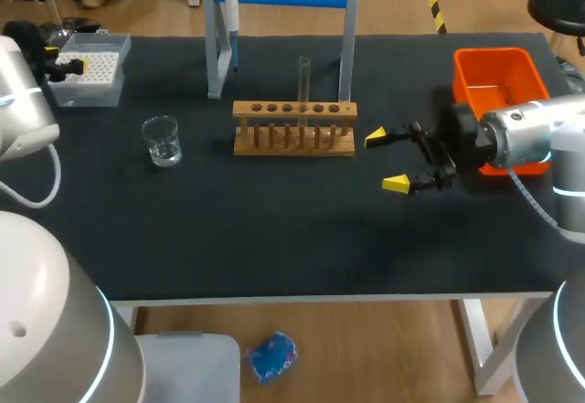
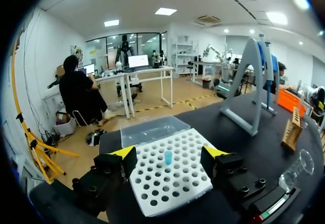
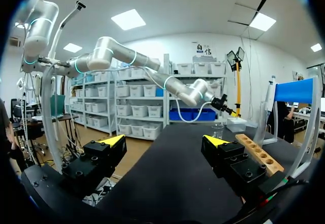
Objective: Invert the test tube, pick up the pipette, mount the tip to pipette, aspirate from beaker and dispense into the tube, eject the tip, return the pipette, and cap with the stopper.
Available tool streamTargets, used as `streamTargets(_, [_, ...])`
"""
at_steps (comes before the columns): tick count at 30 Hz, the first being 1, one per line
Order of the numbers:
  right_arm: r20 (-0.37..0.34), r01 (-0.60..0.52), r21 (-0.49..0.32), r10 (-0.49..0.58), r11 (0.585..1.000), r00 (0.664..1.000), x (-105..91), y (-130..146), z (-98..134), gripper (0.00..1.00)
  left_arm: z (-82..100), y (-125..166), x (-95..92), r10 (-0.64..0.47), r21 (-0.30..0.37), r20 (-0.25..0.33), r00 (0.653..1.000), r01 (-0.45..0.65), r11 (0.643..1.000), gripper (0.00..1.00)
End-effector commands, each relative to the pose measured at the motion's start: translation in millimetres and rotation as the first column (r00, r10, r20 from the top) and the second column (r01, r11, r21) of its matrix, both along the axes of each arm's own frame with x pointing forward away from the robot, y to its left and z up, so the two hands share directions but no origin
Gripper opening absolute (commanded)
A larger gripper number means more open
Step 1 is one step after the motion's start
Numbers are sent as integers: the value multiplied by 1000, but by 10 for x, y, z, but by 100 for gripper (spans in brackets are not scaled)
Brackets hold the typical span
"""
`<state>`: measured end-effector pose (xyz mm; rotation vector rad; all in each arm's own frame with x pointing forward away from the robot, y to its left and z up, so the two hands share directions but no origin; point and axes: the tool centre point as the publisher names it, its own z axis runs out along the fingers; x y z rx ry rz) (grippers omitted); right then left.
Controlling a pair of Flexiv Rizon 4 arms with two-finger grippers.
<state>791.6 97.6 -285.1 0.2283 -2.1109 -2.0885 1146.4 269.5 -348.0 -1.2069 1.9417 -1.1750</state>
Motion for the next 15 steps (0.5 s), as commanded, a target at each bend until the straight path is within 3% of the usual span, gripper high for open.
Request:
streamTargets(1, [0, -1, -1, 1, 1000, 1000, -5, -6, -1, 100, -46, 17, 117, -6, 0, -9, 1000, 6, 1000, 78])
streamTargets(5, [0, -1, -1, 1, 1000, 1000, -5, -6, -1, 100, -65, 31, 160, 3, 1, -13, 1000, -3, 1000, 72])
streamTargets(7, [0, -1, -1, 1, 1000, 1000, -5, -6, -1, 100, -69, 34, 182, -1, 15, -13, 1000, 1, 1000, 53])
streamTargets(10, [0, -1, -1, 1, 1000, 1000, -5, -6, -1, 100, -76, 34, 202, 1, 14, -13, 1000, -1, 1000, 57])
streamTargets(15, [0, -1, -1, 1, 1000, 1000, -5, -6, -1, 100, -111, 49, 252, 5, 13, -21, 1000, -5, 1000, 51])
